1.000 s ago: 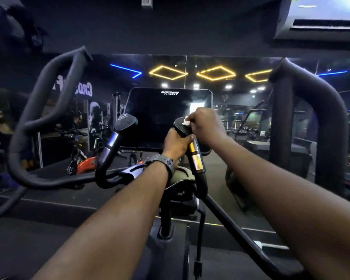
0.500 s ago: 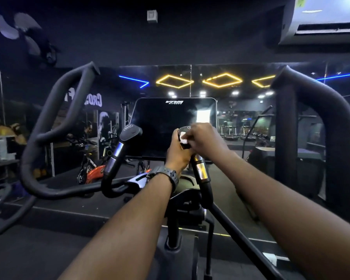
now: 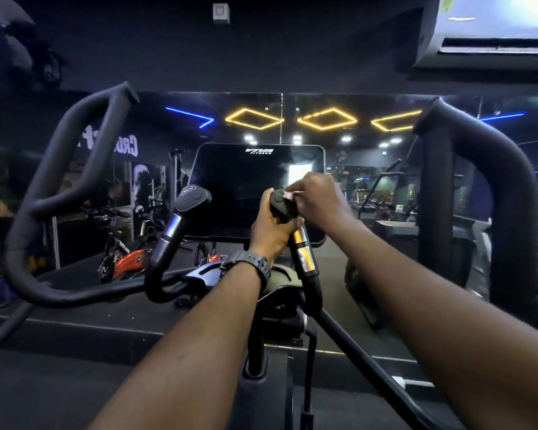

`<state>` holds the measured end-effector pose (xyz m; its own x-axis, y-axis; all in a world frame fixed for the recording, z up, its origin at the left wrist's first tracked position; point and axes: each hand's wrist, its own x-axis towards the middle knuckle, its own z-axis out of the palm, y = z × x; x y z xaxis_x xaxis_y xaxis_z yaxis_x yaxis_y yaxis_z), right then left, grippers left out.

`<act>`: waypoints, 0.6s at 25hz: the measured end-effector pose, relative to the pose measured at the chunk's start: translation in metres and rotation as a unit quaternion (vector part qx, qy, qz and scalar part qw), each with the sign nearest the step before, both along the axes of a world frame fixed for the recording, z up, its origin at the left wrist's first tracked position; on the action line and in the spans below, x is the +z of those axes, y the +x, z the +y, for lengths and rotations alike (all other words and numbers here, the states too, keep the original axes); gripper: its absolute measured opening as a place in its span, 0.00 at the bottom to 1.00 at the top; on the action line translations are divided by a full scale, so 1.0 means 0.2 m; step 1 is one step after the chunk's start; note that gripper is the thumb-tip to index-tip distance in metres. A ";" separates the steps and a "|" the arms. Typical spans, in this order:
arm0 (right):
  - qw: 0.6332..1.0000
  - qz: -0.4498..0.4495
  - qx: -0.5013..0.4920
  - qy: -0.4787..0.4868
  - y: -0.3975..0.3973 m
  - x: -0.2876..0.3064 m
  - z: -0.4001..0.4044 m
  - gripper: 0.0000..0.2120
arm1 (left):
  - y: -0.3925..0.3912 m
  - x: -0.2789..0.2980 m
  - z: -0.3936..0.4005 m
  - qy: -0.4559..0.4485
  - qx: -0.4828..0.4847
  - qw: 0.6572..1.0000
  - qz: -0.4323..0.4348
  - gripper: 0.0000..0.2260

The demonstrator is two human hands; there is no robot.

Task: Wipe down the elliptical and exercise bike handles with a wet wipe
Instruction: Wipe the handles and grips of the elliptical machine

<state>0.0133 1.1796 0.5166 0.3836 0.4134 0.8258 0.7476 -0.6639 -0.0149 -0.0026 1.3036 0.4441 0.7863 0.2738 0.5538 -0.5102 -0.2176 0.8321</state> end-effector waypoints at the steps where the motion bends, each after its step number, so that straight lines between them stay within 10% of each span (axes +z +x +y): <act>1: 1.000 0.007 0.003 0.008 0.00 -0.02 0.02 0.13 | 0.01 0.00 0.00 0.004 -0.004 1.000 -0.004 0.29; 9: 0.982 0.089 0.022 0.166 -0.09 -0.19 0.03 0.12 | -0.07 0.02 0.00 0.117 0.113 0.984 0.067 0.43; 15: 0.963 0.147 0.018 0.226 -0.12 -0.43 -0.11 0.09 | -0.15 0.07 0.03 0.356 0.236 0.902 0.064 0.39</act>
<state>-0.0101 1.1575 0.4305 0.6199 0.0556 0.7827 0.6899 -0.5137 -0.5100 -0.0325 1.3089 0.4585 0.7457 0.2058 0.6337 -0.1301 -0.8878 0.4415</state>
